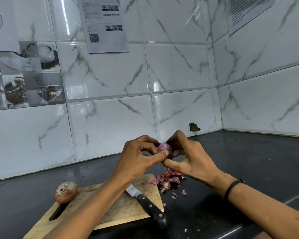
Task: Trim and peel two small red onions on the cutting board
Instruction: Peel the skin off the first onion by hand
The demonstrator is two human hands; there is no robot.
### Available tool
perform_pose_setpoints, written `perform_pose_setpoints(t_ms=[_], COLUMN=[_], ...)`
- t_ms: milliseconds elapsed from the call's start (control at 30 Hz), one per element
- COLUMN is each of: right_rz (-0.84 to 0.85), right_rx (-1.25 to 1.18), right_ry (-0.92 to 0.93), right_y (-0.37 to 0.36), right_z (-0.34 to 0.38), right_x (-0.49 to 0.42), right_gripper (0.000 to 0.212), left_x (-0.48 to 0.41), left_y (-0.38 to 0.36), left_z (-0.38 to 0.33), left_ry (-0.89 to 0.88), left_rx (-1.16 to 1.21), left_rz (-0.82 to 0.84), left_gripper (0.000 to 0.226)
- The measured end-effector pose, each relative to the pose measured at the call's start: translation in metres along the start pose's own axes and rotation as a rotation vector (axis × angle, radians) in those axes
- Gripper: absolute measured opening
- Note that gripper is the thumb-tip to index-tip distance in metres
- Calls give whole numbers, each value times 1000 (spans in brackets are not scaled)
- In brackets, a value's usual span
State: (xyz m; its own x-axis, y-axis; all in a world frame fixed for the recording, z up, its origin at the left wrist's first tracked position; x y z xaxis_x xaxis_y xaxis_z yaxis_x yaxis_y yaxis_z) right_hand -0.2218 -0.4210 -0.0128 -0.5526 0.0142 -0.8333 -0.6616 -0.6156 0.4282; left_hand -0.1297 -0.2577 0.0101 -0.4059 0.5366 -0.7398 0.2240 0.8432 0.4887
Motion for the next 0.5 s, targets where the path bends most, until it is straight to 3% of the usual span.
perform_pose_setpoints(t_ms=[233,500], right_rz=[-17,-37], right_rx=[11,-58], right_ry=[-18,-97], right_y=[0,0], right_z=[0,2], right_x=[-1,1], right_gripper=[41,43], left_x=[2,2], left_y=[1,-2], left_z=[-3,-3], left_ry=[74,75], left_rx=[111,222], left_rz=[-1,-15], left_gripper=[32,13])
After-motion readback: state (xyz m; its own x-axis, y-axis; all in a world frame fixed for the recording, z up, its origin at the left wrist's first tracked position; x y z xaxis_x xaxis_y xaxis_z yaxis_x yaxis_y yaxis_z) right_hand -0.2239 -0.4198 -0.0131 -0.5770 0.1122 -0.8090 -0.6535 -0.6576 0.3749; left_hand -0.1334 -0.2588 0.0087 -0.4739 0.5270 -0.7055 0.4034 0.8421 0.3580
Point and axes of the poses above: each hand's wrist, its own x-axis away from the middle knuckle, its own y-axis out of the back of the hand, z = x × y, the point moved 1 cm from there along -x, towards the middle knuckle, and after that the axes turned 1 degree about -x, right-handed, at the moved point
